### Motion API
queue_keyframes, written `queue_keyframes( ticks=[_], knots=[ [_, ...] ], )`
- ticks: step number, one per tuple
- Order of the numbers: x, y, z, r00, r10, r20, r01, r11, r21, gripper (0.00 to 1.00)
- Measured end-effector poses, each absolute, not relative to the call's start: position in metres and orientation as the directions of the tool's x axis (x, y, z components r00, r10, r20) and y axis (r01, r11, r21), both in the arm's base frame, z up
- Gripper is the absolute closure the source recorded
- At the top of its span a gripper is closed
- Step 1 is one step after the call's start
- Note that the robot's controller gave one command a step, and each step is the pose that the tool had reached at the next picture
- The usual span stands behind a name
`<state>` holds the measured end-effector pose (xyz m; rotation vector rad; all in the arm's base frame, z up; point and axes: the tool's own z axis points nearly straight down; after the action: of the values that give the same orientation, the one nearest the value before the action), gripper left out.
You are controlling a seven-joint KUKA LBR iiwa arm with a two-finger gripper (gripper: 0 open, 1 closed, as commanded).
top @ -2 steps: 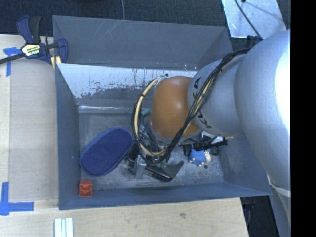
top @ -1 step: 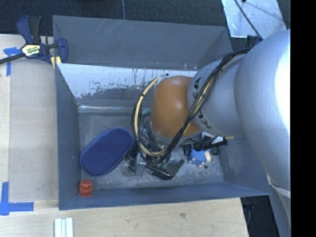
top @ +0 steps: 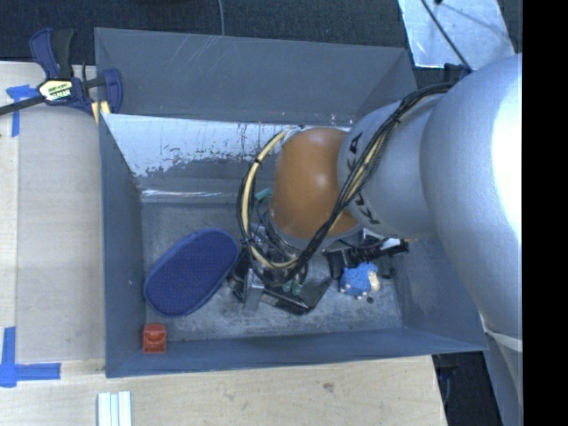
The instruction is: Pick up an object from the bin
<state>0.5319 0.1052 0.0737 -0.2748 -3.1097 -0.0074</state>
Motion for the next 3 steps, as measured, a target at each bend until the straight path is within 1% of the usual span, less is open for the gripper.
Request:
queue_keyframes(
  ticks=[1,2,3],
  knots=[
    [0.555,0.096,0.19,-0.995,0.094,-0.012,0.094,0.996,0.002,1.0],
    [0.552,0.096,0.185,-0.995,0.096,-0.003,0.096,0.995,0.0,0.0],
    [0.558,0.156,0.066,-1.0,-0.024,0.003,-0.024,1.0,0.0,0.0]
  ],
)
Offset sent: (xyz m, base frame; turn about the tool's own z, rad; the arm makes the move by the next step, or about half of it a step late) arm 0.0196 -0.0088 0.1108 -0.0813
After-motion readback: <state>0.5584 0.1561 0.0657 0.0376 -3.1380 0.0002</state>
